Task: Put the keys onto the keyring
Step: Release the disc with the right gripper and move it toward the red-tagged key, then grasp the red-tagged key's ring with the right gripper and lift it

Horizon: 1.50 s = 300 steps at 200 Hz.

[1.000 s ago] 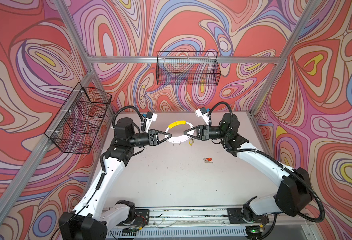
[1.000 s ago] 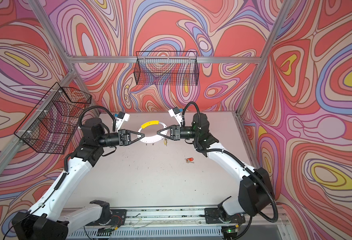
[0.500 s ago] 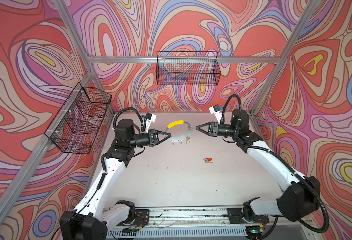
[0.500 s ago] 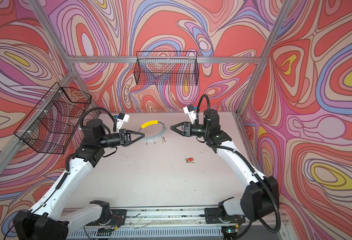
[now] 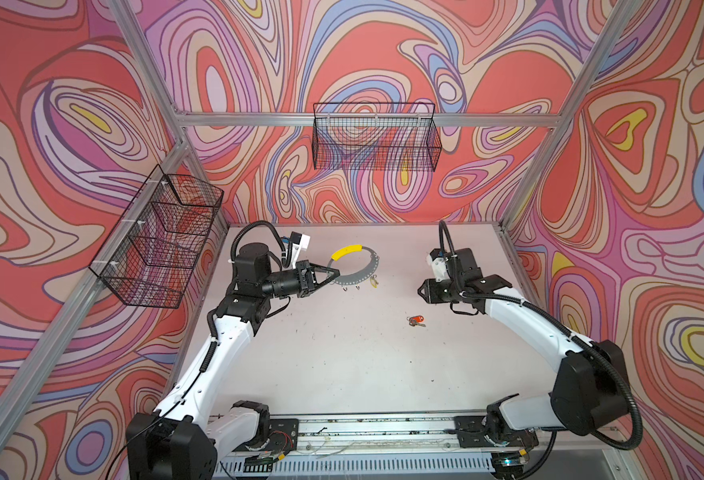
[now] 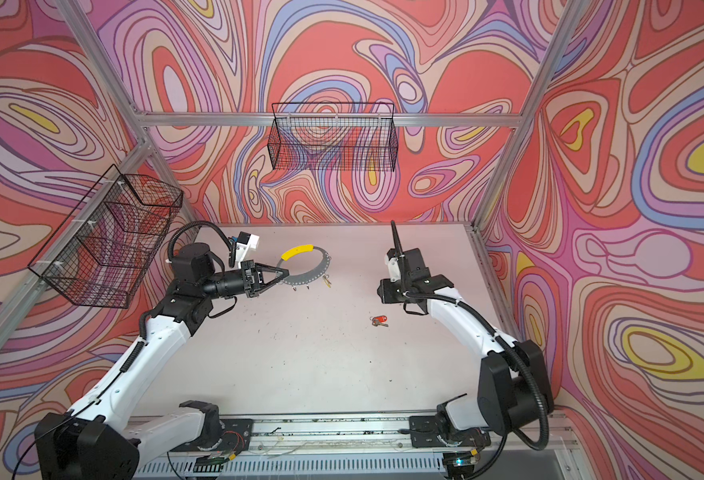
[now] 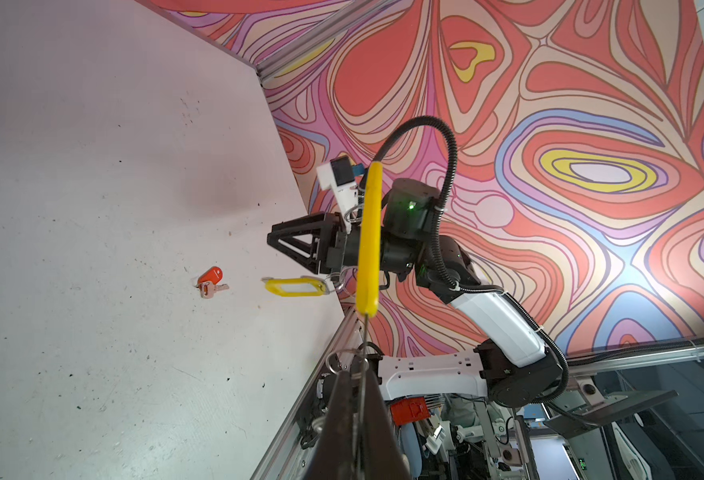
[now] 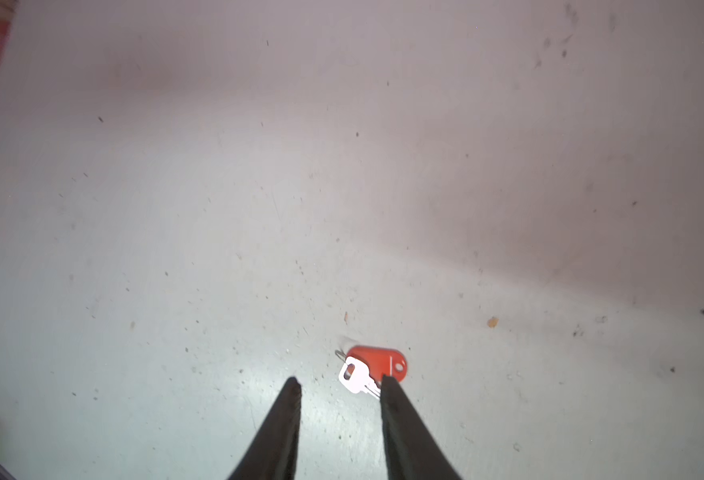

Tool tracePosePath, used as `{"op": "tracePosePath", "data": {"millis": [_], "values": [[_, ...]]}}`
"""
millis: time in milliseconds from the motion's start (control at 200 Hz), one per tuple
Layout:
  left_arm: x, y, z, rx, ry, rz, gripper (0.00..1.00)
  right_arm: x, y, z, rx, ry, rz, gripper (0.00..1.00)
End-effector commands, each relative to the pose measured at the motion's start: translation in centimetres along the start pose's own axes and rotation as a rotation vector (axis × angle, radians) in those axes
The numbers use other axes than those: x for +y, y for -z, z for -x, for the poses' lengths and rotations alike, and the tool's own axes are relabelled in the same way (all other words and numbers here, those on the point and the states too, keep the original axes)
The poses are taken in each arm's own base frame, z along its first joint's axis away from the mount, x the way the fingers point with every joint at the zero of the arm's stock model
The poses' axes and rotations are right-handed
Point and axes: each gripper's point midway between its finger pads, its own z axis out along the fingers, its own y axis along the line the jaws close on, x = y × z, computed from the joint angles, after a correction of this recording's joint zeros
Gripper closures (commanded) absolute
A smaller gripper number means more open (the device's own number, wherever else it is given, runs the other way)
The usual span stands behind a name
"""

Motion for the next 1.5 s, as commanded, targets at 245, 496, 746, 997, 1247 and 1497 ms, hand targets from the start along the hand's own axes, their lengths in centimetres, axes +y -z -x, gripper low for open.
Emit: {"op": "tracePosePath", "data": {"millis": [245, 496, 746, 997, 1247, 1497], "values": [[0.5, 0.2, 0.5, -0.026, -0.015, -0.018, 1.0, 0.6, -4.0, -5.1, 0.099, 0.049, -0.023, 0.76], [0.9, 0.1, 0.7, -0.033, 0.017, -0.045, 1.0, 0.6, -5.7, -6.1, 0.117, 0.053, 0.004, 0.8], [0.9, 0.2, 0.6, -0.035, 0.021, -0.04, 1.0, -0.3, -7.1, -6.9, 0.142, 0.086, -0.029, 0.8], [0.8, 0.3, 0.6, -0.035, 0.026, -0.038, 1.0, -0.1, -7.7, -7.1, 0.144, 0.087, -0.015, 0.79], [0.9, 0.2, 0.6, -0.031, 0.024, -0.039, 1.0, -0.8, -8.0, -7.5, 0.169, 0.09, -0.055, 0.81], [1.2, 0.1, 0.4, -0.02, 0.033, -0.039, 1.0, -0.6, -8.0, -7.2, 0.162, 0.093, -0.047, 0.82]]}}
